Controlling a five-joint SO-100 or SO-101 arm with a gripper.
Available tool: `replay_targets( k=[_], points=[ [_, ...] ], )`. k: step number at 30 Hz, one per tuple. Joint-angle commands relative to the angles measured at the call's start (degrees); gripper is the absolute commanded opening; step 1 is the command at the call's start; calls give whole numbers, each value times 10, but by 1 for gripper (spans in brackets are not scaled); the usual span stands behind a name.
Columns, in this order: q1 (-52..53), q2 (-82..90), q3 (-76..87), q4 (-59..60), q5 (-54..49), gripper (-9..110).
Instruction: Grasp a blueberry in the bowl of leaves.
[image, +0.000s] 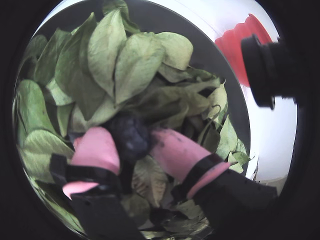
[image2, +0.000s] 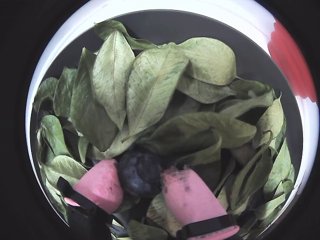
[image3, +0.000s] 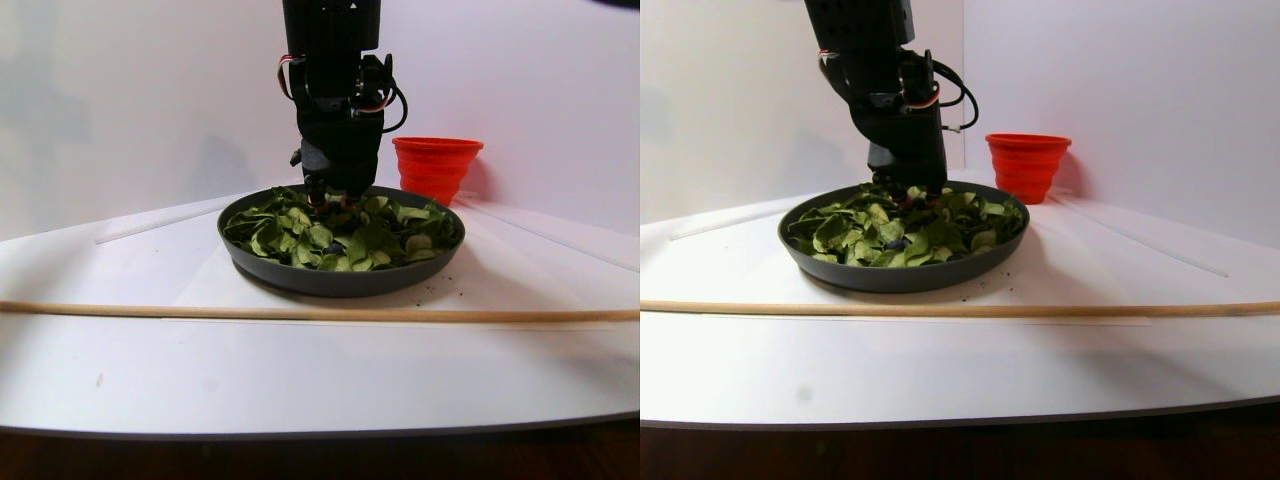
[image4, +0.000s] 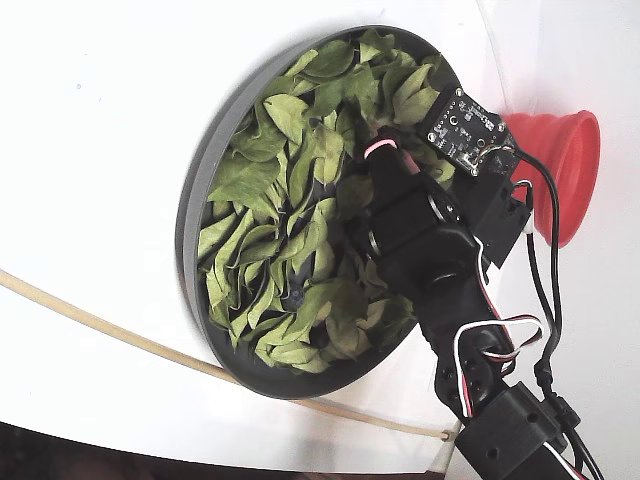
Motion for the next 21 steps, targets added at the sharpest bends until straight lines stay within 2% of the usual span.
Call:
replay_targets(
  k=[1, 21],
  points=[
    [10, 80, -1, -11, -1, 13],
    [24, 130, 11, -9, -13, 12]
  ],
)
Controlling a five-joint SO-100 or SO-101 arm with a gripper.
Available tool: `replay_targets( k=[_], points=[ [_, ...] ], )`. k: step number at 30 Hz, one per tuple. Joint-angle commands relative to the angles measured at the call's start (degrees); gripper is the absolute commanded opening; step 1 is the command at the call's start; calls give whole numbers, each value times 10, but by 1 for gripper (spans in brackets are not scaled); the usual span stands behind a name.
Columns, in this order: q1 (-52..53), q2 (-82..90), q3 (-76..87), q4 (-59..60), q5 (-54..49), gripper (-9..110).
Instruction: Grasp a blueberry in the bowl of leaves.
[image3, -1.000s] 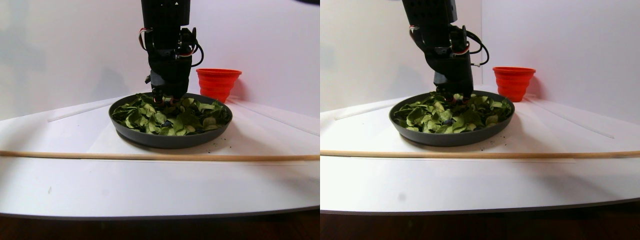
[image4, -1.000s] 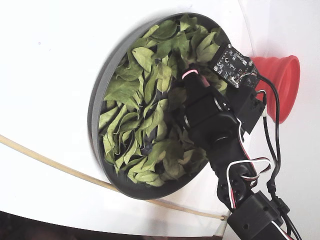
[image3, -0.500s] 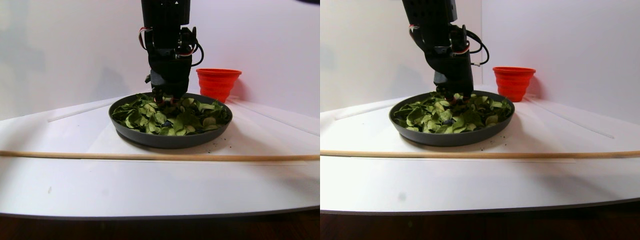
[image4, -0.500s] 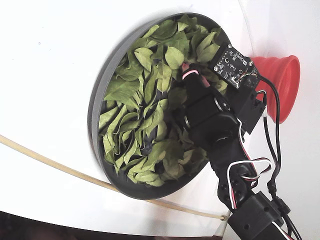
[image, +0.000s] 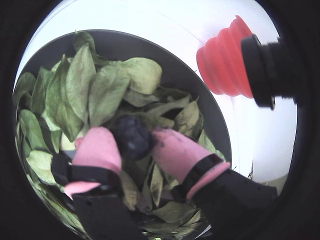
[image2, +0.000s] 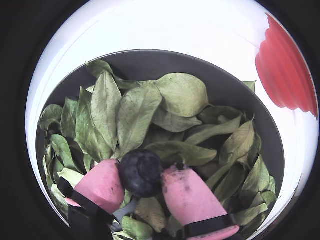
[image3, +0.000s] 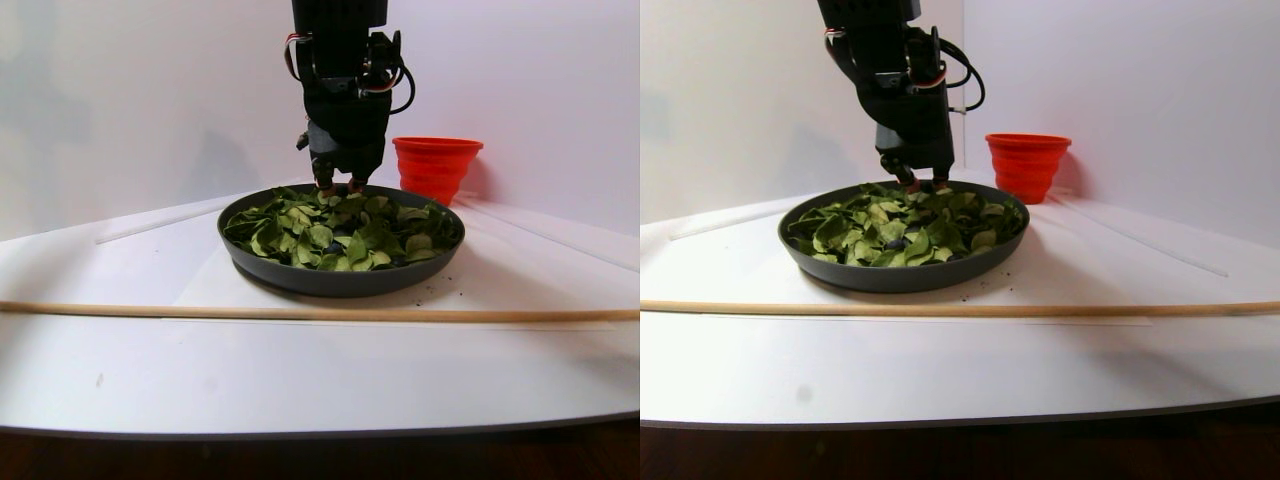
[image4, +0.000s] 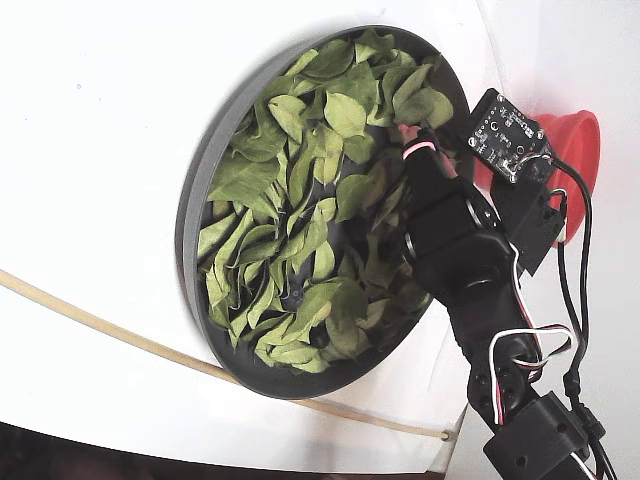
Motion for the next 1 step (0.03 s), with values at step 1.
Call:
replay_targets(
  k=[1],
  points=[
    [11, 81, -10, -8, -2, 12]
  ],
)
